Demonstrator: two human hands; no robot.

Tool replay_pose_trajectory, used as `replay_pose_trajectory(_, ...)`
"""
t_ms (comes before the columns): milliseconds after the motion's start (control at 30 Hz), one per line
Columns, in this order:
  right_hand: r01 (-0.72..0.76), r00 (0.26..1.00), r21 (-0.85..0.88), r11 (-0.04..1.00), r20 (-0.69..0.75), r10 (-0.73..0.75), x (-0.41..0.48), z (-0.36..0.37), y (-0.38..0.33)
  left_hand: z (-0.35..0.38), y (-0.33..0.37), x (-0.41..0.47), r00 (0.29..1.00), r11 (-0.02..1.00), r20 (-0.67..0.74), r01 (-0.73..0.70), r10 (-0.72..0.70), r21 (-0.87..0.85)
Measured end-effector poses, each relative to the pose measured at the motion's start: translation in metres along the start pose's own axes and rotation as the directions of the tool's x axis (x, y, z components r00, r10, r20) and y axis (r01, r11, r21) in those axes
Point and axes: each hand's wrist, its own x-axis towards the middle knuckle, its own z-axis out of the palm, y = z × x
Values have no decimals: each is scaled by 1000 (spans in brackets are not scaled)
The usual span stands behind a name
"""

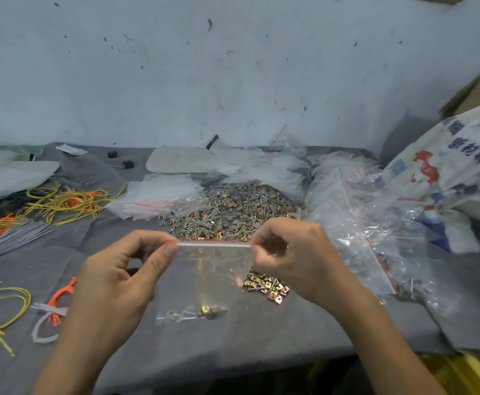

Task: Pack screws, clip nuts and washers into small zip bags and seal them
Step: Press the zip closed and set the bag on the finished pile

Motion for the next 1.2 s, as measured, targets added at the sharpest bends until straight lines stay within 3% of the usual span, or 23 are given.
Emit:
replay_pose_trajectory(133, -54, 998, 10, 998, -34, 55, -13, -5, 10, 4, -2, 2, 999, 998, -14, 41, -42, -55)
replay_pose_trajectory(233, -177, 978, 10, 984, -110, 177, -26, -17, 21, 2, -6, 5, 992, 975, -58, 97, -110, -198)
replay_pose_trajectory(400, -177, 928, 220, 959, -288, 237, -59, 21, -15, 31, 8, 0, 995, 988, 81, 66, -55, -140)
replay_pose_trajectory(500, -249, 843, 392, 886, -363, 397, -78, 43, -26, 46, 16, -2, 996, 995, 85, 41, -33, -95)
replay_pose_trajectory(600, -407, 772, 634, 658, -147, 619, -87, 47, -22, 61, 27, -3, 991, 951, 113, 104, -74, -290)
replay_pose_trajectory(667, -443, 806, 709, 549, 48, 590, -90, 51, -15, 76, 35, -6, 980, 871, 157, 182, -123, -456)
replay_pose_trajectory(733, -442, 840, 717, 538, 121, 529, -89, 47, -10, 92, 42, -8, 971, 816, 197, 223, -136, -534)
replay_pose_trajectory(833, -452, 833, 651, 610, 62, 550, -88, 20, 10, 102, 40, -13, 968, 801, 233, 215, -97, -558)
replay_pose_trajectory(967, -517, 756, 321, 793, -263, 600, -79, -57, 64, 86, 11, -15, 972, 881, 198, 202, -127, -427)
replay_pose_trajectory(1100, -686, 634, 83, 723, -420, 650, -73, -122, 145, 73, -38, -17, 946, 885, 82, 323, -314, -336)
replay_pose_trajectory(1200, -807, 534, 44, 589, -372, 759, -66, -140, 198, 72, -66, -21, 904, 856, 49, 419, -425, -303)
